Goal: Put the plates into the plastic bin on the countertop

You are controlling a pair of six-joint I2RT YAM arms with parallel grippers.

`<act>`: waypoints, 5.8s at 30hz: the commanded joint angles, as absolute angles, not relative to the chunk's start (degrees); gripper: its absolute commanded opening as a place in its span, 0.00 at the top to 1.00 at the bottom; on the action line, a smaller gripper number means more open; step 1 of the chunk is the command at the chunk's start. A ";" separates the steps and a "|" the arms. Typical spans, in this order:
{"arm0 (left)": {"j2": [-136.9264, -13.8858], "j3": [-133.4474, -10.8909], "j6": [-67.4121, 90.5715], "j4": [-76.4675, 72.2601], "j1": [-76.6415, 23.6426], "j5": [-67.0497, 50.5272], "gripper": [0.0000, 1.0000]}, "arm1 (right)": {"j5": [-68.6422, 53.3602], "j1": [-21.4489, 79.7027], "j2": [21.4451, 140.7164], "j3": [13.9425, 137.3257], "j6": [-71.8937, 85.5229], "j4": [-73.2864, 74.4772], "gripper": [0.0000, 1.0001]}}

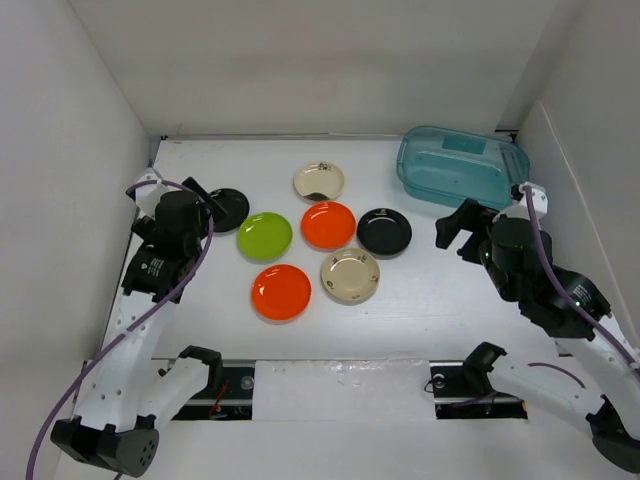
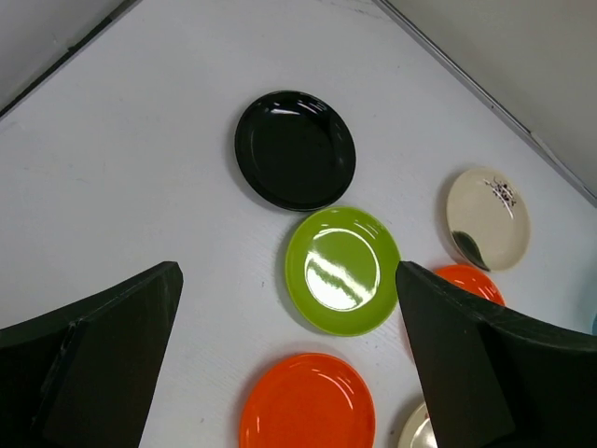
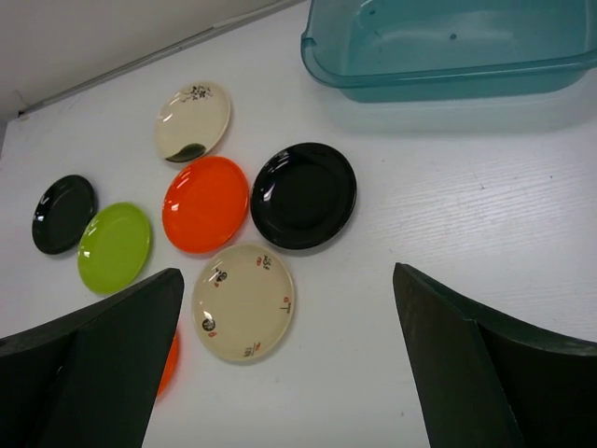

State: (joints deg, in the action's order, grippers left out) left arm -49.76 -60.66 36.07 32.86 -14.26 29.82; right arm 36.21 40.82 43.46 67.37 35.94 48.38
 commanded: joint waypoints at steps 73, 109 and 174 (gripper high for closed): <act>-57.57 -20.30 53.88 10.98 -16.87 3.61 1.00 | 12.48 40.34 44.91 58.97 29.88 28.92 0.00; -52.82 -41.75 35.51 -2.63 -17.67 -31.65 1.00 | -30.85 33.40 80.50 51.33 29.96 -13.10 1.00; -53.79 -54.84 28.04 25.31 -17.14 6.86 0.00 | 7.74 16.80 79.18 37.28 47.72 -8.25 0.07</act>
